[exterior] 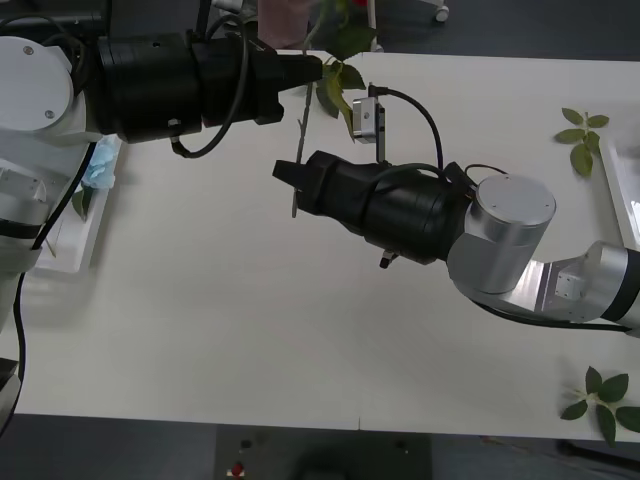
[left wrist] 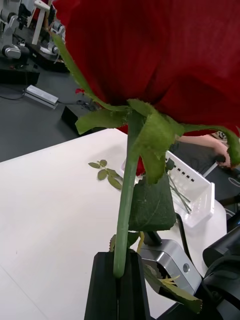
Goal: Put the red flowers into the right box and the blue flowers into the left box
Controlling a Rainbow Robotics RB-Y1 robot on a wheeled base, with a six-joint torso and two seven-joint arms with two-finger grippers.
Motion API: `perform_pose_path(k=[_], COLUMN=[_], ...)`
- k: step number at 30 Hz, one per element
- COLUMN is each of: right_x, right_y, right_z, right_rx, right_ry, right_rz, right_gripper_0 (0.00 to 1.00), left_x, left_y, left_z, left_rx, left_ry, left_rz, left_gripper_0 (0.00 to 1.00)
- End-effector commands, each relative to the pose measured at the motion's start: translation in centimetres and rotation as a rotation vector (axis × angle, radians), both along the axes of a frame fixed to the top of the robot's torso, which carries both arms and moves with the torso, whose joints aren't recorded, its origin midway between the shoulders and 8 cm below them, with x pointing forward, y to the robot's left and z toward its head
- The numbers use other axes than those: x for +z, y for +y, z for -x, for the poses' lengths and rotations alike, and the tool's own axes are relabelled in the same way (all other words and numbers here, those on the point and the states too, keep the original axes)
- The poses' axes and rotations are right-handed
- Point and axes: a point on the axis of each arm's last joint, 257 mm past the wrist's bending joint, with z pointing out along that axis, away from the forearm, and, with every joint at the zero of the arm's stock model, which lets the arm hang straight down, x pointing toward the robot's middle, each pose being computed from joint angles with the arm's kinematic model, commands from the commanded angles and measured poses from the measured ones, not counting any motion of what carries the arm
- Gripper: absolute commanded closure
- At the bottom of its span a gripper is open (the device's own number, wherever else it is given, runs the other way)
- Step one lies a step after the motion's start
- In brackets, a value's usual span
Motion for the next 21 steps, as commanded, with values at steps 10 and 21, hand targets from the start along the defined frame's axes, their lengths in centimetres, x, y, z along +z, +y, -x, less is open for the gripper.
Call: perform_pose_path(k=[10, 21], right_x=[1.1, 2.9], right_y=[-0.4, -2.9], right_z=[-0.1, -0.1], right_rx=[-0.005, -0.015], right_ry=[-0.023, -0.051], right_rz=[-0.007, 0.011], right_gripper_0=[1.0, 1.0], left_x=[2.0, 1.9], left_y=[-0.3, -0.2], left_z=[0.6, 0.8], left_rx=[-0.014, -0.019], left_ry=[-0.054, -0.042], left_rz=[0.021, 0.033], left_gripper_0=[0.54, 0.0])
